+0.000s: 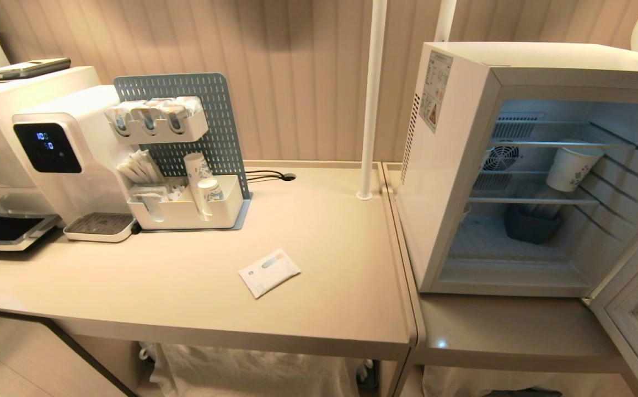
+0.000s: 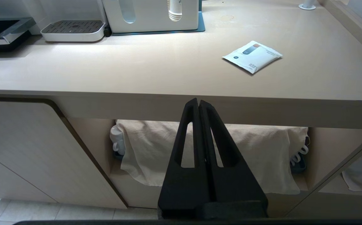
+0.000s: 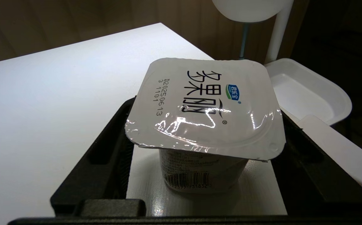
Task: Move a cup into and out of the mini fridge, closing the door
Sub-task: Put the yoghurt in the freezer
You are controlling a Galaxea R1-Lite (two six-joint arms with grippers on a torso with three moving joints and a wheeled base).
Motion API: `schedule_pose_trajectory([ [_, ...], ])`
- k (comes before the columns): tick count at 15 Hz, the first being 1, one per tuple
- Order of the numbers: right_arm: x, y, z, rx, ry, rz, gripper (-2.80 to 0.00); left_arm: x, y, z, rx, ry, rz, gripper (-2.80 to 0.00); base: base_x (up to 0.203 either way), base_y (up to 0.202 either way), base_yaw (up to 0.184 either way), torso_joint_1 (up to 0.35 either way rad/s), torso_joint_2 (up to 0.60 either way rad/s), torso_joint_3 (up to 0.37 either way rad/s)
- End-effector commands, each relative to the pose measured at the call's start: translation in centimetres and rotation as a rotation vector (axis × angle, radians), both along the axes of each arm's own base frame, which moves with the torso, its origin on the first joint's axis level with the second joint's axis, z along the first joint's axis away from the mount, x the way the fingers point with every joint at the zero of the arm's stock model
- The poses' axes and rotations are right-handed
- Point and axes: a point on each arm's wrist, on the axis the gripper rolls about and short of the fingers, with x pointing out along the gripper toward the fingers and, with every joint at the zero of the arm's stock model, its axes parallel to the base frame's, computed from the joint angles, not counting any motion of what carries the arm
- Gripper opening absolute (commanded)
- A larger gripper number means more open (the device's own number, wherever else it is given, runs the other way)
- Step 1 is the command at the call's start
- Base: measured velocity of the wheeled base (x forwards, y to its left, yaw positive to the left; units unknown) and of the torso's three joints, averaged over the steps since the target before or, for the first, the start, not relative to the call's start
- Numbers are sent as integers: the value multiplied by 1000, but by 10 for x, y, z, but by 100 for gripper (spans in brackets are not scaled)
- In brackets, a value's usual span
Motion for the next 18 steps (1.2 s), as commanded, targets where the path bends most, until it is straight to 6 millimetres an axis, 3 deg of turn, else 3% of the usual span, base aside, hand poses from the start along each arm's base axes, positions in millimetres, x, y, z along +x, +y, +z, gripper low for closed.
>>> schedule_pose_trajectory([
  [1,0,0,-1,1,2,-4,-280,0,0,0,0,0,0,-280,0,0,0,0,0,0],
  [13,-4,1,1,9,-5,0,-280,0,0,0,0,0,0,-280,0,0,0,0,0,0],
  [18,-43,10,22,19,-33,64,-280,0,0,0,2,1,0,-280,0,0,0,0,0,0],
])
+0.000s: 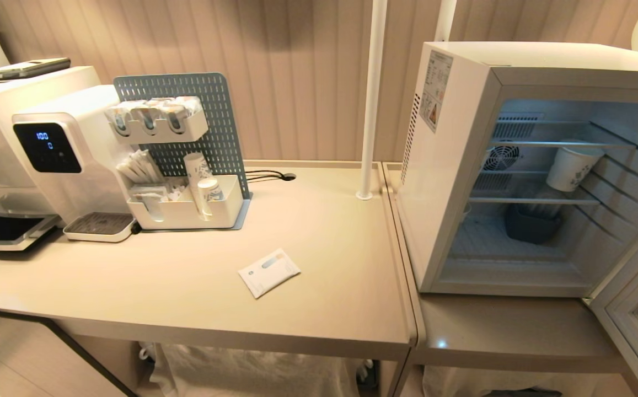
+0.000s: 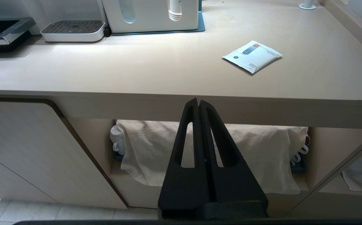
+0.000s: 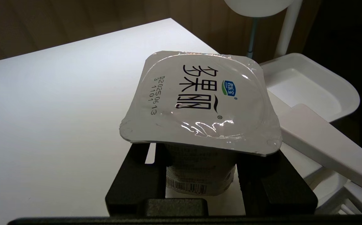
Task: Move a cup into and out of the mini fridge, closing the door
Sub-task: Put the yoghurt in the freezer
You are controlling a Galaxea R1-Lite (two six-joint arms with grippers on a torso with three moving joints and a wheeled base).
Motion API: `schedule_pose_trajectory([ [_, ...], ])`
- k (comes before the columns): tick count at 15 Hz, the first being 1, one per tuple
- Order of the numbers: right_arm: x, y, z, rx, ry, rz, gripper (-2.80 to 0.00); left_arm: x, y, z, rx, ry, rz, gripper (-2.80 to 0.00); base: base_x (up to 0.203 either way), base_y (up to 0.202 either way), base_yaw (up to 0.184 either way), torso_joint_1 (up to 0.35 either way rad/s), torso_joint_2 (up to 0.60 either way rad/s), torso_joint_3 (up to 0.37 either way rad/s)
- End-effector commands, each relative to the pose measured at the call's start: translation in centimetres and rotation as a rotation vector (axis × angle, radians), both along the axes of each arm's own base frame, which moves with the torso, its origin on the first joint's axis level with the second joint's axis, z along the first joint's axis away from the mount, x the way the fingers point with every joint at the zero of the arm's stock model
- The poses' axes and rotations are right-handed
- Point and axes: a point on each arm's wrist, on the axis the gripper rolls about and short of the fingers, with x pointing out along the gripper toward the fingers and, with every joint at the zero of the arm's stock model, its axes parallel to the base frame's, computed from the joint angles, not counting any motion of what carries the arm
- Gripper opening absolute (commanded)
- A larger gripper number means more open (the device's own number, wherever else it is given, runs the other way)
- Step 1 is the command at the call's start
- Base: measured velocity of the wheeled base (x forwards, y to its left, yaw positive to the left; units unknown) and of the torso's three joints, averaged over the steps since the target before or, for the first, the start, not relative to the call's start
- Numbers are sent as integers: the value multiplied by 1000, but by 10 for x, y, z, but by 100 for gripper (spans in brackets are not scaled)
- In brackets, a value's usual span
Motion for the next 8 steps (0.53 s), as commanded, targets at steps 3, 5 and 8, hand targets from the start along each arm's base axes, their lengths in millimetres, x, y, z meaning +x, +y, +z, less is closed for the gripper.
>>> schedule_pose_trajectory([
  [3,-48,14,16,4,-46,43,-280,0,0,0,0,1,1,-280,0,0,0,0,0,0],
  [5,-68,22,13,6,-40,70,-280,0,0,0,0,1,1,-280,0,0,0,0,0,0],
  [8,-101,32,10,1,-46,118,-280,0,0,0,0,1,-1,-280,0,0,0,0,0,0],
])
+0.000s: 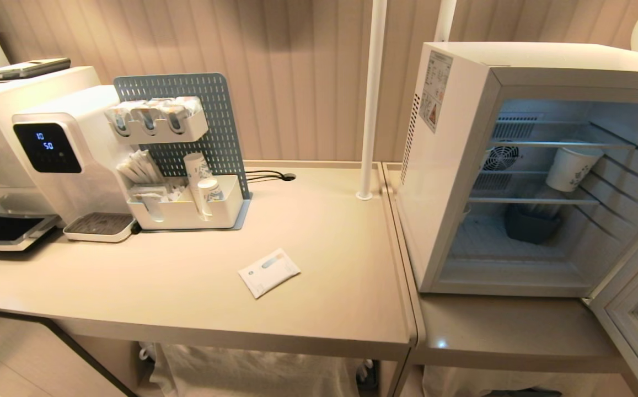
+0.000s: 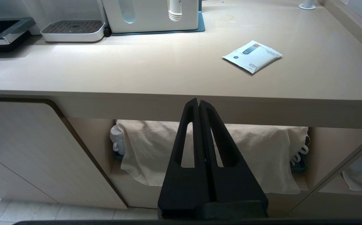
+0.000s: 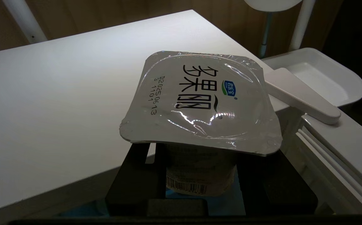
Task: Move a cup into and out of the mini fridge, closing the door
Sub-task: Put the yoghurt in the freezer
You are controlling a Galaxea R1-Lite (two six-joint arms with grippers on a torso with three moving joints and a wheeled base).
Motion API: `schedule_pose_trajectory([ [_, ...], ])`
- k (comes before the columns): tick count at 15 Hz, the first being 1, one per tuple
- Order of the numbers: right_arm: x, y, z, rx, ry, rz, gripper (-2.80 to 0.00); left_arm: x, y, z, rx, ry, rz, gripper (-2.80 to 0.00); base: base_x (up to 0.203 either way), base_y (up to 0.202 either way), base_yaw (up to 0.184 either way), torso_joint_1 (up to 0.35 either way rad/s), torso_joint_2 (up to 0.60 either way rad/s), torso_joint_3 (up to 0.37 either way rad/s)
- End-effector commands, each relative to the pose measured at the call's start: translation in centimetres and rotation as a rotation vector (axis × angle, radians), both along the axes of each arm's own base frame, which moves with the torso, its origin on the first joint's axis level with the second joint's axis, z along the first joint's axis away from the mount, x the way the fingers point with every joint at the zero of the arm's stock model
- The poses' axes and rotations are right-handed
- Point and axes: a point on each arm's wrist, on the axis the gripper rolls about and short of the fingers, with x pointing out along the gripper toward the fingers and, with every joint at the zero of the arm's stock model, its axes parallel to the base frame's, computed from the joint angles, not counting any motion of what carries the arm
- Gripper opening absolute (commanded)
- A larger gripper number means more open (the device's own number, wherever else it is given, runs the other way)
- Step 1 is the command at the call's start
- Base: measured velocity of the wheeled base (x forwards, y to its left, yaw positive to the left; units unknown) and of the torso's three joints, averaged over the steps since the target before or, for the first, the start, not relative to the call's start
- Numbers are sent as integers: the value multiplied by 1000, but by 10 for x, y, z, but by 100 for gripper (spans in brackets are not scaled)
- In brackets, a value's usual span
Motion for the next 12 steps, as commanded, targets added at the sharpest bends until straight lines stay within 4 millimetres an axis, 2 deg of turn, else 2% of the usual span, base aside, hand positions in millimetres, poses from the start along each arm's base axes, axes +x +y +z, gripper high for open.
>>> schedule_pose_trajectory([
  [1,-35,5,5,-2,-44,37,-280,0,0,0,0,0,0,-280,0,0,0,0,0,0],
  [3,-58,9,-3,-9,-38,127,-280,0,0,0,0,0,0,-280,0,0,0,0,0,0],
  [6,-82,21,-26,-11,7,250,-280,0,0,0,0,0,0,-280,0,0,0,0,0,0],
  [12,-109,44,-86,-18,94,366,-280,0,0,0,0,0,0,-280,0,0,0,0,0,0],
])
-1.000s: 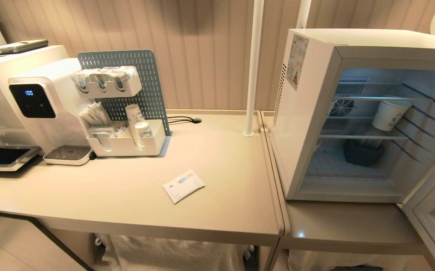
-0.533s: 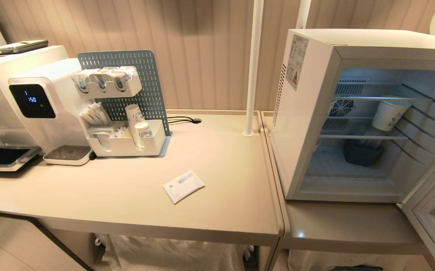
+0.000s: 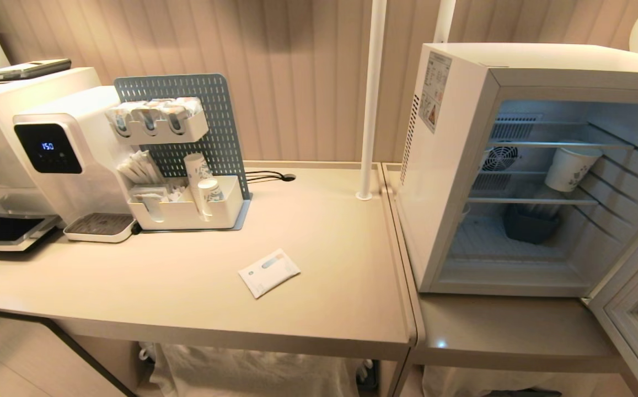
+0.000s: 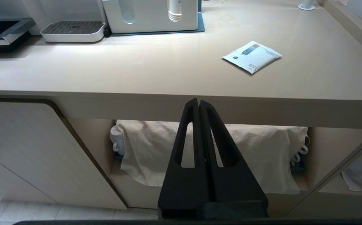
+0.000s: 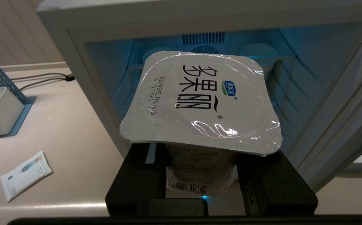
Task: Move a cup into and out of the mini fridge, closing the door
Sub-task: Put the yoghurt in the freezer
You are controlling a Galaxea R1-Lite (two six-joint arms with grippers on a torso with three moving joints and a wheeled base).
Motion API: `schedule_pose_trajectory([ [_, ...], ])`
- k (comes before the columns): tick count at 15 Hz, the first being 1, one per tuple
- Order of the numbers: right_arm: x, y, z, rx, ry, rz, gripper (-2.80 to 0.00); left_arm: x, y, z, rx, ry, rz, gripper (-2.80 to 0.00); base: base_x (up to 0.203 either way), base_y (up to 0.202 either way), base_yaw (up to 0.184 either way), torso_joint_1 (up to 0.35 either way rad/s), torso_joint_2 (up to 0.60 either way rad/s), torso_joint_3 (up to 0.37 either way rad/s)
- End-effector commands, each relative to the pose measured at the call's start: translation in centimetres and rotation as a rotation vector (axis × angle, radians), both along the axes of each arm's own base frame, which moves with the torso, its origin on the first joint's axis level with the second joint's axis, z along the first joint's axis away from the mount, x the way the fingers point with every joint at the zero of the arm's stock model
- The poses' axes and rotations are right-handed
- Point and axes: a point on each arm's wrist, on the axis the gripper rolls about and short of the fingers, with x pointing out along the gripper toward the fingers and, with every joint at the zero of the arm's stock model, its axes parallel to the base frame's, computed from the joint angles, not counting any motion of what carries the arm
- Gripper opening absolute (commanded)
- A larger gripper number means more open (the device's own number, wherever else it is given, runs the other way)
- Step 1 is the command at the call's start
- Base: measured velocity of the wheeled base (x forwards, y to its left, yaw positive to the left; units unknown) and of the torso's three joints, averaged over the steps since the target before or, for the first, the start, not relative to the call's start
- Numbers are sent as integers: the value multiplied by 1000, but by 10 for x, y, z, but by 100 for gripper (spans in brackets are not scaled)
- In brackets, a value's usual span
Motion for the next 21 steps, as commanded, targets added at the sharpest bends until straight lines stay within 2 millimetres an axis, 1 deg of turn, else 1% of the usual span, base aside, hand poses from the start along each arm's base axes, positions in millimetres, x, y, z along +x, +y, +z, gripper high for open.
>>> schedule_pose_trajectory([
  [1,-11,3,-15,-4,8,20,-280,0,0,0,0,2,1,-280,0,0,0,0,0,0],
  [3,-14,7,-28,0,-8,21,-280,0,0,0,2,2,1,-280,0,0,0,0,0,0],
  [7,-24,17,-31,1,-24,-17,-280,0,0,0,2,3,1,-280,0,0,0,0,0,0],
  [11,-26,20,-37,-2,-29,-46,-280,0,0,0,0,2,1,-280,0,0,0,0,0,0],
  [14,-29,18,-32,6,-49,-47,-280,0,0,0,0,2,1,-280,0,0,0,0,0,0],
  [17,-32,15,-21,2,-73,-58,-280,0,0,0,1,2,1,-280,0,0,0,0,0,0],
  [21,-29,9,-22,0,-72,-116,-280,0,0,0,1,2,1,-280,0,0,0,0,0,0],
])
